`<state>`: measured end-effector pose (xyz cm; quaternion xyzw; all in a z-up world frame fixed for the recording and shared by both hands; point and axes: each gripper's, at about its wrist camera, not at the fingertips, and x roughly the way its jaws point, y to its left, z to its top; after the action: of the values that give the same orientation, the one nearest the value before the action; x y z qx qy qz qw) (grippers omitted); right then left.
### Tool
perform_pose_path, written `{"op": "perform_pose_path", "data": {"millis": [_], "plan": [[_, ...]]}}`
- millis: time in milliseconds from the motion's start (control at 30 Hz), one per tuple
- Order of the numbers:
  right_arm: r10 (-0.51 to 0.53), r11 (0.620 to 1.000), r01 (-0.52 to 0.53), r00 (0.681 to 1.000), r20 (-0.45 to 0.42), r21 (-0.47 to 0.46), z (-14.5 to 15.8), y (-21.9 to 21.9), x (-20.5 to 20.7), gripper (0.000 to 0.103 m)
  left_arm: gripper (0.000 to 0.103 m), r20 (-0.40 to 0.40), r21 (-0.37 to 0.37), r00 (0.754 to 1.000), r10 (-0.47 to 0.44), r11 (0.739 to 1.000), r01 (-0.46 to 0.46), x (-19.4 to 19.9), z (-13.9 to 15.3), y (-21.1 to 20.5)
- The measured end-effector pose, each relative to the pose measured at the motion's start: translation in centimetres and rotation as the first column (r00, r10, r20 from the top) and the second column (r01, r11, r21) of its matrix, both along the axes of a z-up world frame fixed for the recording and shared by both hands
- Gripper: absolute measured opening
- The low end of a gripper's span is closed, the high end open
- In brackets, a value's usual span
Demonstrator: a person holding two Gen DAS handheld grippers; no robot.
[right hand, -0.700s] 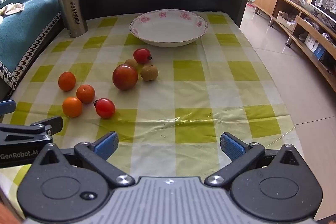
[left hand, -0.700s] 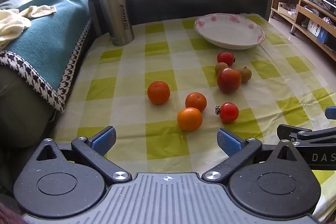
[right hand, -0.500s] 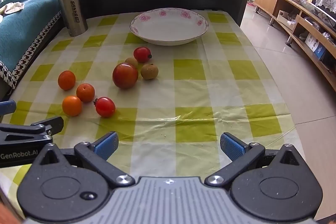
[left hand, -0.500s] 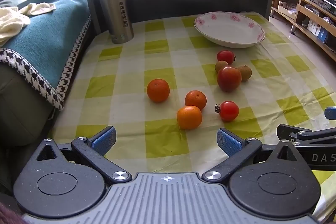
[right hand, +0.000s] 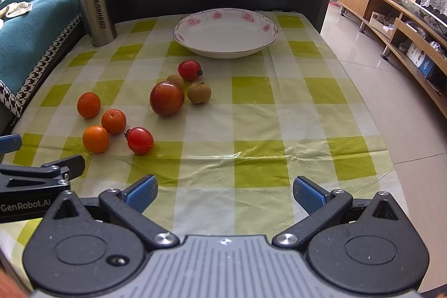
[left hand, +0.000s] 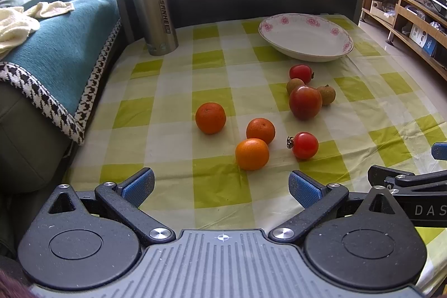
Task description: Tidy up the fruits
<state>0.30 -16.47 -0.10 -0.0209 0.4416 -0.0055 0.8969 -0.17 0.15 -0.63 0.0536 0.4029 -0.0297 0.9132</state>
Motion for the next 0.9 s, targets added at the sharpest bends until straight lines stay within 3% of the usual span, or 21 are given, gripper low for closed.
{"op": "perform_pose_path", "data": {"millis": [900], "plan": [[0.017, 1.0, -0.016, 1.0, -0.017, 0.018, -1.0, 0.4, -0.3, 0.103, 0.103, -0.015, 0.006, 1.0, 0.001, 1.0, -0.001, 0.2, -0.3, 0.3]]}}
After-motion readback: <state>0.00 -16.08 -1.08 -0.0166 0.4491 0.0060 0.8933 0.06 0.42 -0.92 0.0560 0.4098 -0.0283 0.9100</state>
